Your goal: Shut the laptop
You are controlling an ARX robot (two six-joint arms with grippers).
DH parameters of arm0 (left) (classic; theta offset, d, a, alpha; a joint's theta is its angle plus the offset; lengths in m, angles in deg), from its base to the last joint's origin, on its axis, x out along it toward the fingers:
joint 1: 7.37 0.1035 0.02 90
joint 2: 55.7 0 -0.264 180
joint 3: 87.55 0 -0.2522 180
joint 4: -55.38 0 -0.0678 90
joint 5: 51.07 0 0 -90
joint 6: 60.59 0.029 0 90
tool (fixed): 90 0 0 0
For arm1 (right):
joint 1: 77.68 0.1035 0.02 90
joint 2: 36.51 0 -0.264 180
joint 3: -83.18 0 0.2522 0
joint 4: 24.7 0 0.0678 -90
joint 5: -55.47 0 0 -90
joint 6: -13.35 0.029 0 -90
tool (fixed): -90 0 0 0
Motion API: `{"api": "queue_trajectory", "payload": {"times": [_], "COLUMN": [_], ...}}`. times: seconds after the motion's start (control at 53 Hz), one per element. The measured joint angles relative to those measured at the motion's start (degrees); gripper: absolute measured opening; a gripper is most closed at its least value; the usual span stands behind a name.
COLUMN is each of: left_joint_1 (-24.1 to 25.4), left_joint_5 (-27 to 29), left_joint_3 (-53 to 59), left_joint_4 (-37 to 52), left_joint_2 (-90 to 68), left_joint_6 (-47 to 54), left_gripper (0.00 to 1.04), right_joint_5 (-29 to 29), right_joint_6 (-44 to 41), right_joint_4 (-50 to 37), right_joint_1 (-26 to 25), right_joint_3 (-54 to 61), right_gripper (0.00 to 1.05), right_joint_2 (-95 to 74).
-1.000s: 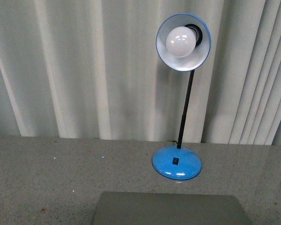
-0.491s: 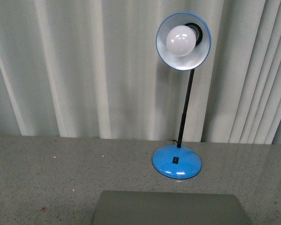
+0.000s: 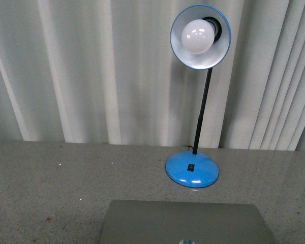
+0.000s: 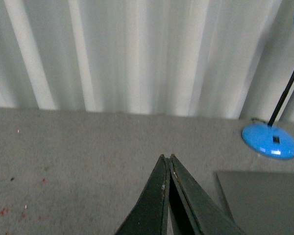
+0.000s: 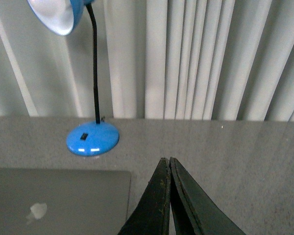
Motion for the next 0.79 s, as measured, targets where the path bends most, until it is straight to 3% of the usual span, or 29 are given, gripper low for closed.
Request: {"api": "queue_trajectory", "payload": {"times": [0.057,0.208,0.283,0.642,0.755,0.792], "left_joint_1": [0.0,0.0,0.0,0.0,0.0,0.0], "left_joint_5": [-0.09,-0.07,-0.07,-0.09,-0.09,-0.07], "left_joint_3": [0.0,0.0,0.0,0.0,0.0,0.0], "left_joint_4": [-6.69,-7.63,-7.63,-7.63,-7.63,-7.63], "left_joint_2": [4.96,7.45,7.54,7.54,7.54,7.54], "left_joint_6": [0.02,0.0,-0.02,-0.02,0.0,0.0], "left_gripper": [0.04,0.04,0.04,0.62,0.89,0.97], "right_joint_5": [0.0,0.0,0.0,0.0,0.0,0.0], "right_joint_6": [0.0,0.0,-0.02,0.0,0.0,0.02], "right_joint_4": [0.13,0.33,0.33,0.33,0.33,0.33], "right_joint_1": [0.0,0.0,0.0,-0.02,-0.02,0.0], "right_joint_3": [0.0,0.0,0.0,0.0,0.0,0.0], "right_gripper": [0.03,0.03,0.13,0.73,0.97,0.99], "right_joint_2": [0.59,0.59,0.59,0.59,0.59,0.59]}}
